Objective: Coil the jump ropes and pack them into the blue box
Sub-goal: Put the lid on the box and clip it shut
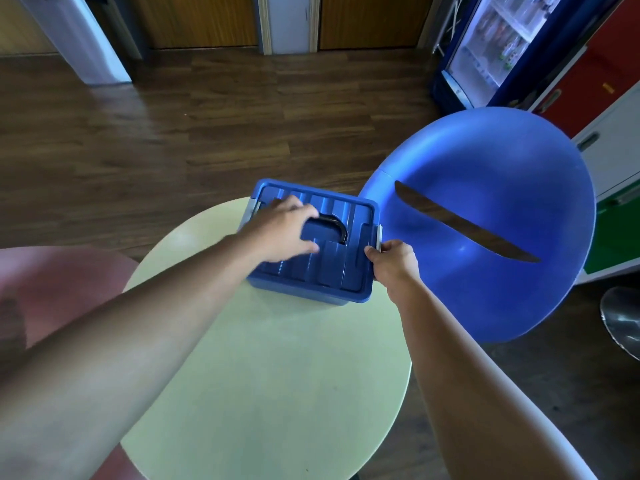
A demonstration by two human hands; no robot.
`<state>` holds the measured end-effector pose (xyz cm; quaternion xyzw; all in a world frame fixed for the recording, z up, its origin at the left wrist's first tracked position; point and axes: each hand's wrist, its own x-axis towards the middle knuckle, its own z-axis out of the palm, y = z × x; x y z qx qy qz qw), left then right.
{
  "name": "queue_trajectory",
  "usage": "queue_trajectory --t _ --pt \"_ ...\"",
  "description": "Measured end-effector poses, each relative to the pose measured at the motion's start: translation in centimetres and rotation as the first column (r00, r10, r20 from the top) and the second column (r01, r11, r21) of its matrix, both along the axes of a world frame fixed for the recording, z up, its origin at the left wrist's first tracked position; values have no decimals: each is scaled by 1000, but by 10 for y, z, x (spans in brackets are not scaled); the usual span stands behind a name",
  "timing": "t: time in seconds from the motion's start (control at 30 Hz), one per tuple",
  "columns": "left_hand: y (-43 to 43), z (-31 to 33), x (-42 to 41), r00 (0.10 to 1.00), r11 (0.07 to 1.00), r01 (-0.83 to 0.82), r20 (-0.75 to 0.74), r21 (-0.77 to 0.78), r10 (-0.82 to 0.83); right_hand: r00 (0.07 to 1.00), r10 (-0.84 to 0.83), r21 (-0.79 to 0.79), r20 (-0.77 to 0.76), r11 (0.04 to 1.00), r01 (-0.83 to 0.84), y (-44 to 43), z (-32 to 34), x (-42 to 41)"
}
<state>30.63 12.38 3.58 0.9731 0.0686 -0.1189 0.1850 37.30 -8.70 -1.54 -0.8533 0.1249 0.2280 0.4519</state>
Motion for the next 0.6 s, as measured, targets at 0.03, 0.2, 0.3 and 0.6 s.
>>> queue_trajectory --t 0.03,0.2,0.3,0.6 --pt "-13 0 3 997 998 56 -56 26 -54 1000 -7 28 -13 1000 7 -1 0 0" --pt "-49 -9 11 967 989 95 -248 112 -65 997 -55 131 -50 989 61 -7 -1 -4" --pt "-49 -12 10 968 992 66 -249 111 -37 972 -122 337 -201 923 186 -16 -5 -4" --pt "-62 2 23 927 989 29 -375 145 28 942 -101 405 -319 884 232 -21 -1 6"
